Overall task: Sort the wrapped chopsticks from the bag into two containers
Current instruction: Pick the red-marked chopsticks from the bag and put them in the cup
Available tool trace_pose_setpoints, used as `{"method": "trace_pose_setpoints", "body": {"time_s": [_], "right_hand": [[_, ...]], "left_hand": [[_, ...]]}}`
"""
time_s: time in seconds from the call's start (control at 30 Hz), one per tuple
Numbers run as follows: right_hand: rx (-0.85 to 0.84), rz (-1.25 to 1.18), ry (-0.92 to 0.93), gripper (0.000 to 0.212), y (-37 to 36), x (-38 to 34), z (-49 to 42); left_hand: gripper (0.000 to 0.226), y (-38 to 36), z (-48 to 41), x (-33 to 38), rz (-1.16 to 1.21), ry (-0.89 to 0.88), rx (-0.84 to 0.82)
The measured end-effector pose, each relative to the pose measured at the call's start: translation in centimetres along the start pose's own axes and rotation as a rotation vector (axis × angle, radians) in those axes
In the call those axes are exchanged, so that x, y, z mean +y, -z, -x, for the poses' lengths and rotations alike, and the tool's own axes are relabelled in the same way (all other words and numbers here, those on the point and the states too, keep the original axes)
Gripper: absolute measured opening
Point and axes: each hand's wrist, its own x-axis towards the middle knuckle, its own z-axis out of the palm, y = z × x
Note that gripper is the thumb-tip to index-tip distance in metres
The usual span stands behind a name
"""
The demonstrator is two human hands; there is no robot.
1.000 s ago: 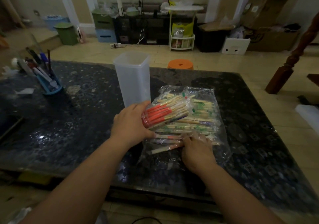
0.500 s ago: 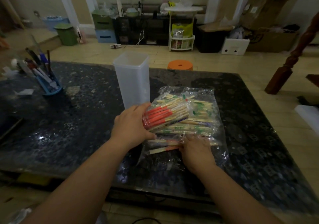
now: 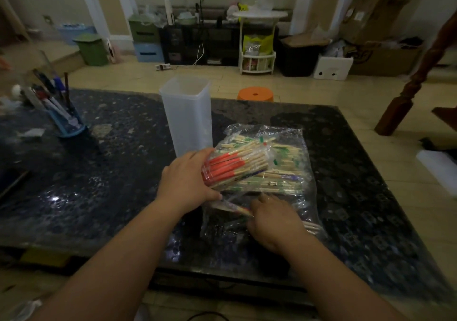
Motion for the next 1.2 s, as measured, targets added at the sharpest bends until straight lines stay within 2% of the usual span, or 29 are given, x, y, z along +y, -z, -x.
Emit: {"method": "trace_pose_setpoints", "body": {"time_s": [0.3, 0.5, 0.67, 0.77, 0.83, 0.9, 0.97, 1.1, 1.13, 1.17, 1.2], "right_hand": [[-0.153, -0.003, 0.041, 0.032, 4.3, -0.6, 1.5], [-0.067, 0.030, 0.090, 0.025, 7.6, -1.1, 2.4], [0.154, 0.091, 0.100, 0.029, 10.9, -1.0, 3.4], [0.400, 0.113, 0.067, 0.030, 11.6, 0.3, 3.3], [0.595, 0.168, 0.051, 0.038, 11.1, 1.1, 3.1], [0.659, 0.183, 0.007, 0.040, 10.4, 1.6, 2.9], [0.683, 0.167, 0.009, 0.032, 9.9, 1.8, 2.6], [0.802, 0.029, 0.020, 0.022, 9.0, 1.6, 2.1], [0.806, -0.097, 0.032, 0.023, 8.9, 1.5, 2.0], [0.815, -0.326, 0.035, 0.023, 9.3, 1.5, 1.8], [0.791, -0.671, 0.040, 0.026, 9.6, 1.5, 1.6]], "left_hand": [[0.109, 0.6, 0.0, -0.1, 0.045, 0.011, 0.027], [0.109, 0.8, -0.3, -0.4, 0.060, 0.043, 0.030], [0.107, 1.0, -0.5, -0.8, 0.071, 0.040, 0.020], [0.100, 0.7, -0.4, -1.1, 0.086, 0.032, 0.052], [0.101, 0.3, -0.3, -1.1, 0.098, 0.035, 0.065], [0.106, 0.1, -0.3, -0.9, 0.074, 0.037, 0.054], [0.105, 0.0, -0.4, -0.8, 0.033, 0.019, 0.046], [0.103, 0.0, -0.3, -0.7, 0.028, -0.001, 0.044], [0.103, 0.0, -0.3, -0.7, 0.013, -0.009, 0.044], [0.104, 0.0, -0.3, -0.7, 0.000, -0.013, 0.043], [0.105, 0.1, -0.3, -0.6, -0.006, -0.013, 0.038]]}}
